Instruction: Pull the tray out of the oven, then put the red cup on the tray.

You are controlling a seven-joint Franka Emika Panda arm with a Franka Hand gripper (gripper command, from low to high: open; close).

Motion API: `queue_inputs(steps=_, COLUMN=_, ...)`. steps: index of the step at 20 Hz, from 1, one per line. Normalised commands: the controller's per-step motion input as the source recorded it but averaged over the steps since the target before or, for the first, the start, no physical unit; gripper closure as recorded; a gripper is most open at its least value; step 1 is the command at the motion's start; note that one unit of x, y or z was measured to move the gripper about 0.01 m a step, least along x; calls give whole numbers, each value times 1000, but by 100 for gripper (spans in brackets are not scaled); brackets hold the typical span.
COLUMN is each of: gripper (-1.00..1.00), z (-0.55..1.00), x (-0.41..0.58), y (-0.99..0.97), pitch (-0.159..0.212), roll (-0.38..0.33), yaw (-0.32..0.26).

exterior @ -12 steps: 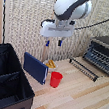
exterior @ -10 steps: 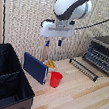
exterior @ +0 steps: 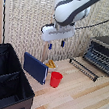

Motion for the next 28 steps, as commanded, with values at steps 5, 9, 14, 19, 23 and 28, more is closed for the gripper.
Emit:
queue_inputs(steps=5, gripper=-100, z=0, x=0, y=-242, pitch=-39, roll=-352, yaw=112)
queue_inputs(steps=9, gripper=-100, z=-17, x=0, y=-264, pitch=-78, roll=-329, yaw=121)
queue_inputs(steps=14, gripper=-100, z=-51, x=1, y=-229, pitch=-124, roll=-300, yaw=132)
queue_inputs(steps=19, gripper=-100, z=-68, x=35, y=-217, pitch=-115, roll=-304, yaw=124)
queue_inputs(steps=23, gripper=-100, z=-104, x=80, y=-237, pitch=-70, roll=-323, yaw=105)
queue_inputs(steps=28, gripper=-100, z=-174, x=74, y=-247, pitch=-22, roll=-337, yaw=109)
